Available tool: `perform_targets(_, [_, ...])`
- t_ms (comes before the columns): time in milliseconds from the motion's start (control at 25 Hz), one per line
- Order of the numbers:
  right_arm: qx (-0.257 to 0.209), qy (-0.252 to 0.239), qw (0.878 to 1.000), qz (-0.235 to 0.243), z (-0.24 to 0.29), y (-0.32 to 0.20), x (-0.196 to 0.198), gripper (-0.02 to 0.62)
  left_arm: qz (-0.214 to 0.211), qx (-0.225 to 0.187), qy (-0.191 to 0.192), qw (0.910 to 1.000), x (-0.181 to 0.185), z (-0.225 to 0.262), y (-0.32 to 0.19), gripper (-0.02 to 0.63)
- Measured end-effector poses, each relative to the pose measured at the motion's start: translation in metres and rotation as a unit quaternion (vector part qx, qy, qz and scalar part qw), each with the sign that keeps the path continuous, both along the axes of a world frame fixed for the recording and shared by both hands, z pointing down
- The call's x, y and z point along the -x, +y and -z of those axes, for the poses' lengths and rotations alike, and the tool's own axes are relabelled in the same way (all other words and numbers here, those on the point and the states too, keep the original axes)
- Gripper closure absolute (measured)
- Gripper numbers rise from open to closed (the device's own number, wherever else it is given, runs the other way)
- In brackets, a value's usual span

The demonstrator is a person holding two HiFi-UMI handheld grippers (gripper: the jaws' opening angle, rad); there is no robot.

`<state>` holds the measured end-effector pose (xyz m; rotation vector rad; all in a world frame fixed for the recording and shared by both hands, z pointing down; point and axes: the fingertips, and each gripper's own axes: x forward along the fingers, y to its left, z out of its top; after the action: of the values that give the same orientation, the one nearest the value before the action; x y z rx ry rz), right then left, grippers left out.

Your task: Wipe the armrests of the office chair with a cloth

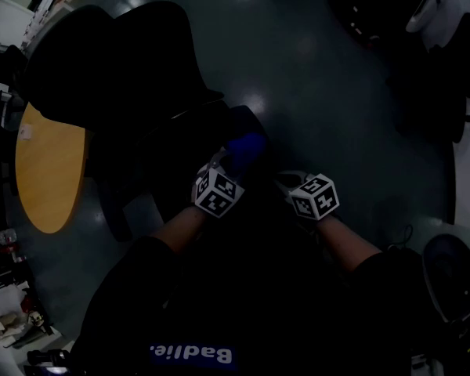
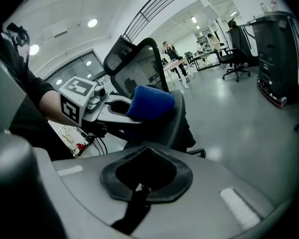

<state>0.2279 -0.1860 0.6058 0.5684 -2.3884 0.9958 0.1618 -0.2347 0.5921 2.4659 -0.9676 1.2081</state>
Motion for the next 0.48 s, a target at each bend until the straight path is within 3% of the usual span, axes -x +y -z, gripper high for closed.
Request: perform_targets(480, [0.01, -0.006, 1.0, -0.013, 0.001, 0.001, 0.003, 0.592, -0.055, 0.037, 0.031, 0.9973, -0.024, -0.001, 0.058, 0.471])
